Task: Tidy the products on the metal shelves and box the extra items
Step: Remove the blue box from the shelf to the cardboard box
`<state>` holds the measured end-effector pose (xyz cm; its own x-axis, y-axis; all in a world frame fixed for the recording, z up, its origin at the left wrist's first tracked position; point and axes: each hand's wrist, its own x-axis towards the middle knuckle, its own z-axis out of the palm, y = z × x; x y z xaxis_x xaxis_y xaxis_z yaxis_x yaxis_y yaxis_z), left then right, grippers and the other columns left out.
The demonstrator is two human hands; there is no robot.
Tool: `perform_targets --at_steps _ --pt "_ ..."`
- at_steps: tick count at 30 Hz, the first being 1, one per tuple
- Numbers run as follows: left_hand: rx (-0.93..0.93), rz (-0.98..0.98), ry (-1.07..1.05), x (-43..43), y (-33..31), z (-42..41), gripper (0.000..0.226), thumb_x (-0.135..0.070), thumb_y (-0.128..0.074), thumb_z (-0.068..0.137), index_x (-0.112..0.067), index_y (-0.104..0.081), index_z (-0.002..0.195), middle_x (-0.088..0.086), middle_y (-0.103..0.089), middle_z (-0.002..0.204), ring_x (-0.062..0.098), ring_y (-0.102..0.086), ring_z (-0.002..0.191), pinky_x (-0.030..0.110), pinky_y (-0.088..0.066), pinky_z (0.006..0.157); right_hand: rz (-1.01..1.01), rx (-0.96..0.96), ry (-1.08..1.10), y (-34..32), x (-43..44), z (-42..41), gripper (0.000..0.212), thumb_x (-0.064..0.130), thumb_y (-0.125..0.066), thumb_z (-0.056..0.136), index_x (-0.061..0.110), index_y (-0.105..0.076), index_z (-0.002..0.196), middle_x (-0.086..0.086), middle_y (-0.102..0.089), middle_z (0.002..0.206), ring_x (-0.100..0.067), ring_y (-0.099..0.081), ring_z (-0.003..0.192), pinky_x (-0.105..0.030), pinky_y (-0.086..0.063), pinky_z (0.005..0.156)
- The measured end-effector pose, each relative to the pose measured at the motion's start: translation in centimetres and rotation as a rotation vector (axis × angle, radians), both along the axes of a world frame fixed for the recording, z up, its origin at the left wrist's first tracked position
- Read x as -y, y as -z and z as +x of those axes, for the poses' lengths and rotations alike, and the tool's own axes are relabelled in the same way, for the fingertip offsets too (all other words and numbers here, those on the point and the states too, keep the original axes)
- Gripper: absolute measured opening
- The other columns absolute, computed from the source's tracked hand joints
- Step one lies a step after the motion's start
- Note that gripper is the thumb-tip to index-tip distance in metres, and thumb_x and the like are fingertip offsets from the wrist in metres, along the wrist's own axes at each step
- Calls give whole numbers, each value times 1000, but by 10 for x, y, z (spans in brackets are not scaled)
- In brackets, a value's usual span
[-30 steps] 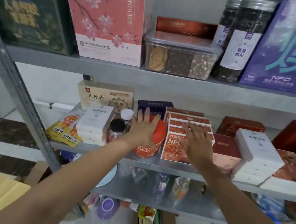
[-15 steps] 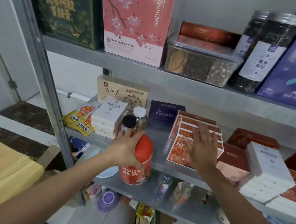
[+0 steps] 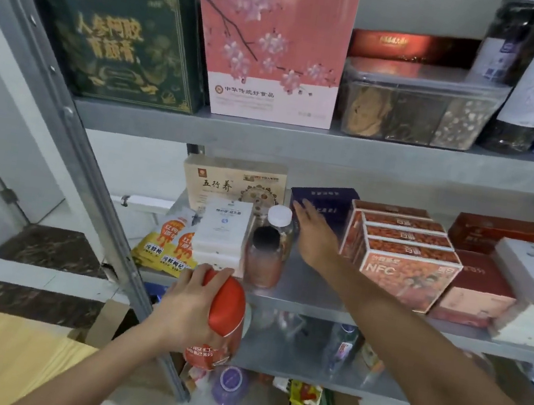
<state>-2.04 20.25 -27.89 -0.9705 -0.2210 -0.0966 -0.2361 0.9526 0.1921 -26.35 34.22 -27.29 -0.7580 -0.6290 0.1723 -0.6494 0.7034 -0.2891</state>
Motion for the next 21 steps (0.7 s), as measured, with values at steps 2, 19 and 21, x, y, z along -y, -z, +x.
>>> perform_targets --at_steps 2,19,21 --pt "6 -9 37 14 2 0 122 -66 -75 58 -32 -5 153 -3 -17 147 25 -24 132 39 -40 102 51 36 82 6 9 -12 78 0 -50 93 17 -8 156 -5 -2 164 -28 -12 149 -44 -26 118" --pt "53 50 169 42 13 -16 123 -64 -78 57 -36 -5 152 -5 -15 148 21 -18 134 37 -37 107 266 36 78 27 51 -61 93 7 -60 89 19 4 156 -9 12 163 -33 3 149 -53 -5 120" --pt "42 48 170 43 13 -17 123 -63 -78 58 -36 -5 152 -5 -16 147 20 -19 133 35 -37 106 285 30 91 27 52 -66 93 12 -60 90 20 5 156 -9 13 162 -33 3 149 -53 -4 120"
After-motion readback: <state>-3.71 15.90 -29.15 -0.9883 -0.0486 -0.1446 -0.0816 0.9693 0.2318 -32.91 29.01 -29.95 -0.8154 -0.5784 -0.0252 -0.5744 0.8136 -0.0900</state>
